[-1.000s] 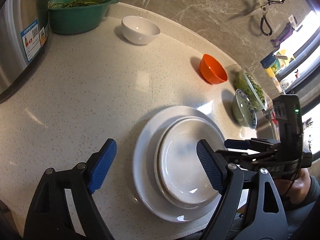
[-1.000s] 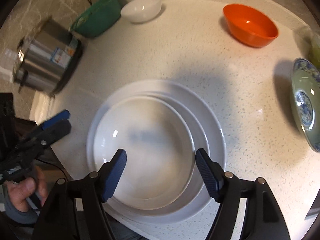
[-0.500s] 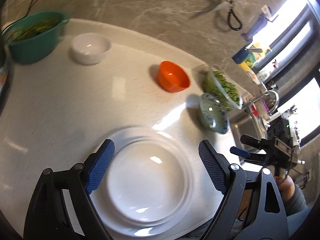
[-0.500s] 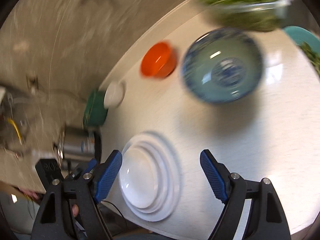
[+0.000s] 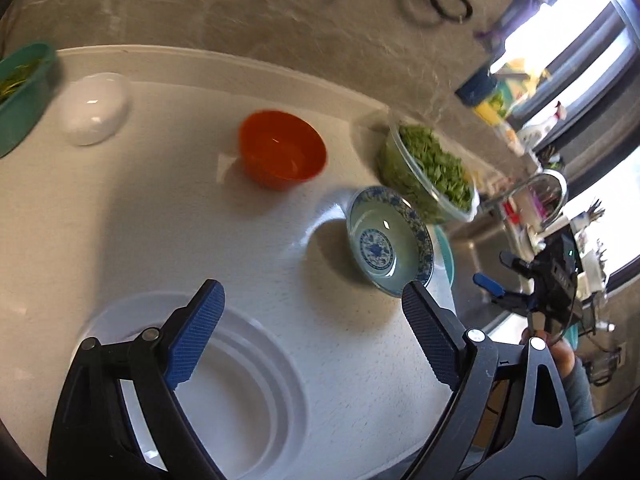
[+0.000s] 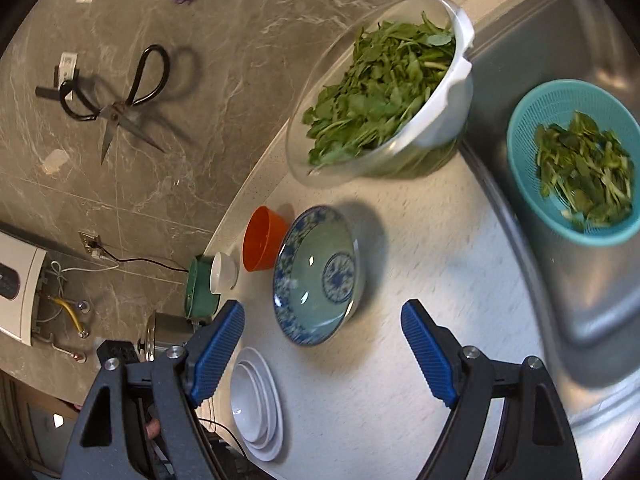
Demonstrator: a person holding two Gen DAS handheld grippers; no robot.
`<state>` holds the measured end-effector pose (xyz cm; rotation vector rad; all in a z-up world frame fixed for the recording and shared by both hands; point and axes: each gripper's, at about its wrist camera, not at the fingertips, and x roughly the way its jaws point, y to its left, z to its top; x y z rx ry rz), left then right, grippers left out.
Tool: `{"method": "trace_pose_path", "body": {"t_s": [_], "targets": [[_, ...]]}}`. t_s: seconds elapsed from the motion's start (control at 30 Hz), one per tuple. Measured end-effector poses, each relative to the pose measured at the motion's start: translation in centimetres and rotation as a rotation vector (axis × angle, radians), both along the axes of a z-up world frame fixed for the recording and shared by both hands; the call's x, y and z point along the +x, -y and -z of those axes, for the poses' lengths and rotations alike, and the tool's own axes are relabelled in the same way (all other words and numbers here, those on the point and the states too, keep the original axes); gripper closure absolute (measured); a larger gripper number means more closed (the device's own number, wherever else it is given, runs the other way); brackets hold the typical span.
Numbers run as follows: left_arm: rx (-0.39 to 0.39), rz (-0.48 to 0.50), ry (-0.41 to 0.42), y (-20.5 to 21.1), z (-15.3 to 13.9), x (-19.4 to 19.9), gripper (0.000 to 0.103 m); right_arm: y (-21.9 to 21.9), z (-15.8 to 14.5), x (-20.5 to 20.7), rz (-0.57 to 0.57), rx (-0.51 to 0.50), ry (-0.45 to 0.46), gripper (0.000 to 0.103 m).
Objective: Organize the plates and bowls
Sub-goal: 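Raise both grippers and move them to the blue-and-white bowl, then close both grippers on the rim of the blue-and-white bowl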
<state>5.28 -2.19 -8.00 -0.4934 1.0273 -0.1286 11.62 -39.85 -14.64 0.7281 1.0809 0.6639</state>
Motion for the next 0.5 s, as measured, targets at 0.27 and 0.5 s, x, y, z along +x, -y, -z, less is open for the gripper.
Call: {"method": "trace_pose_path", "body": {"t_s": [0.27,0.5], "targets": [[0.032,0.054,-0.135,5.9,5.0,7.5,0.013,-1.5,3.4,4.1,-0.093,0.007,-0.049,0.024],[0.010,0.059,-0.213,7.0,8.7,11.2,0.014,-4.2,5.1,5.4,-0.162,-0.032,-0.069,0.027]]}}
